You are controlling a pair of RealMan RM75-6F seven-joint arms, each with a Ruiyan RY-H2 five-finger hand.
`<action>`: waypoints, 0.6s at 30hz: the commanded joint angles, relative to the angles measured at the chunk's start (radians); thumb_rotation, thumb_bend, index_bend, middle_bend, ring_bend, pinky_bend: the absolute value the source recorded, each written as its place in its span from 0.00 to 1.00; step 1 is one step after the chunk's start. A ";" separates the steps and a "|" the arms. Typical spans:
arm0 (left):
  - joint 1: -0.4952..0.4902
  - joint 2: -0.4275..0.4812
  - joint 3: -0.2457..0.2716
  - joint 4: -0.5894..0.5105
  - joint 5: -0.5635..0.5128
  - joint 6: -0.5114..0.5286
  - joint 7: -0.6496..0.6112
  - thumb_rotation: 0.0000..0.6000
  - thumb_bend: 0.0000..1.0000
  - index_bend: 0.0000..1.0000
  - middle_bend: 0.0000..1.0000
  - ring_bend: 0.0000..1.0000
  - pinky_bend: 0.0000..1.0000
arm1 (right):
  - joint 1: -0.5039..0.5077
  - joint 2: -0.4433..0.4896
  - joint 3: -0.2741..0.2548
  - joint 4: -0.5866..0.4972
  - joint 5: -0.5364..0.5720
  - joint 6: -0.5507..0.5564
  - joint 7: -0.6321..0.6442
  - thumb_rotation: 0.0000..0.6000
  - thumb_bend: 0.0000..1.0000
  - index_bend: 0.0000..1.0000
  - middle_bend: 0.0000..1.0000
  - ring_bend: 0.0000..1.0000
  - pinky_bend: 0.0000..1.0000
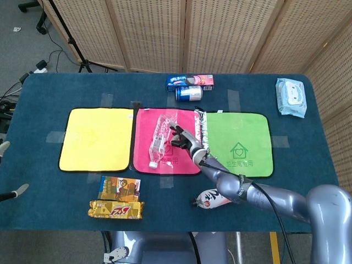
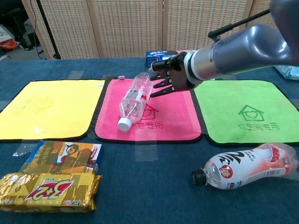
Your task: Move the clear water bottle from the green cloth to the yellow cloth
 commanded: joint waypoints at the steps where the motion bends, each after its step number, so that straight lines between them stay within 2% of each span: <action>1: -0.001 -0.001 -0.001 0.002 -0.002 -0.002 0.001 1.00 0.01 0.00 0.00 0.00 0.00 | -0.037 0.076 0.048 -0.119 -0.054 0.059 -0.020 1.00 1.00 0.00 0.00 0.00 0.15; 6: -0.001 -0.003 -0.001 0.003 0.002 0.001 0.003 1.00 0.01 0.00 0.00 0.00 0.00 | -0.150 0.207 0.085 -0.326 -0.245 0.150 -0.064 1.00 1.00 0.00 0.00 0.00 0.15; 8: -0.003 -0.004 -0.002 0.004 0.007 0.003 0.004 1.00 0.01 0.00 0.00 0.00 0.00 | -0.220 0.274 0.055 -0.421 -0.402 0.236 -0.138 1.00 1.00 0.00 0.00 0.00 0.15; 9: -0.007 -0.004 -0.003 0.005 0.010 0.001 0.004 1.00 0.01 0.00 0.00 0.00 0.00 | -0.265 0.310 0.022 -0.468 -0.514 0.298 -0.195 1.00 1.00 0.00 0.00 0.00 0.14; 10: -0.010 -0.004 -0.004 0.005 0.013 -0.002 0.003 1.00 0.01 0.00 0.00 0.00 0.00 | -0.289 0.326 0.002 -0.485 -0.572 0.331 -0.223 1.00 1.00 0.02 0.00 0.00 0.13; 11: -0.016 -0.003 -0.006 0.006 0.019 -0.006 0.002 1.00 0.01 0.00 0.00 0.00 0.00 | -0.336 0.357 -0.047 -0.504 -0.698 0.397 -0.291 1.00 0.95 0.03 0.00 0.00 0.11; 12: -0.022 -0.002 -0.007 0.008 0.025 -0.010 0.001 1.00 0.01 0.00 0.00 0.00 0.00 | -0.371 0.377 -0.087 -0.502 -0.792 0.452 -0.350 1.00 0.85 0.04 0.00 0.00 0.10; 14: -0.044 0.001 -0.010 0.012 0.041 -0.034 -0.002 1.00 0.02 0.00 0.00 0.00 0.00 | -0.462 0.404 -0.184 -0.458 -1.010 0.636 -0.515 1.00 0.44 0.05 0.00 0.00 0.06; 15: -0.053 0.007 -0.010 0.009 0.041 -0.050 -0.006 1.00 0.03 0.00 0.00 0.00 0.00 | -0.495 0.402 -0.209 -0.442 -1.074 0.697 -0.543 1.00 0.23 0.05 0.00 0.00 0.05; 16: -0.065 0.013 -0.011 0.004 0.042 -0.068 -0.009 1.00 0.04 0.00 0.00 0.00 0.00 | -0.528 0.404 -0.233 -0.419 -1.129 0.752 -0.564 1.00 0.07 0.05 0.00 0.00 0.04; 18: -0.090 0.021 -0.018 0.001 0.046 -0.095 0.002 1.00 0.08 0.00 0.00 0.00 0.00 | -0.584 0.404 -0.268 -0.372 -1.216 0.830 -0.547 1.00 0.00 0.03 0.00 0.00 0.02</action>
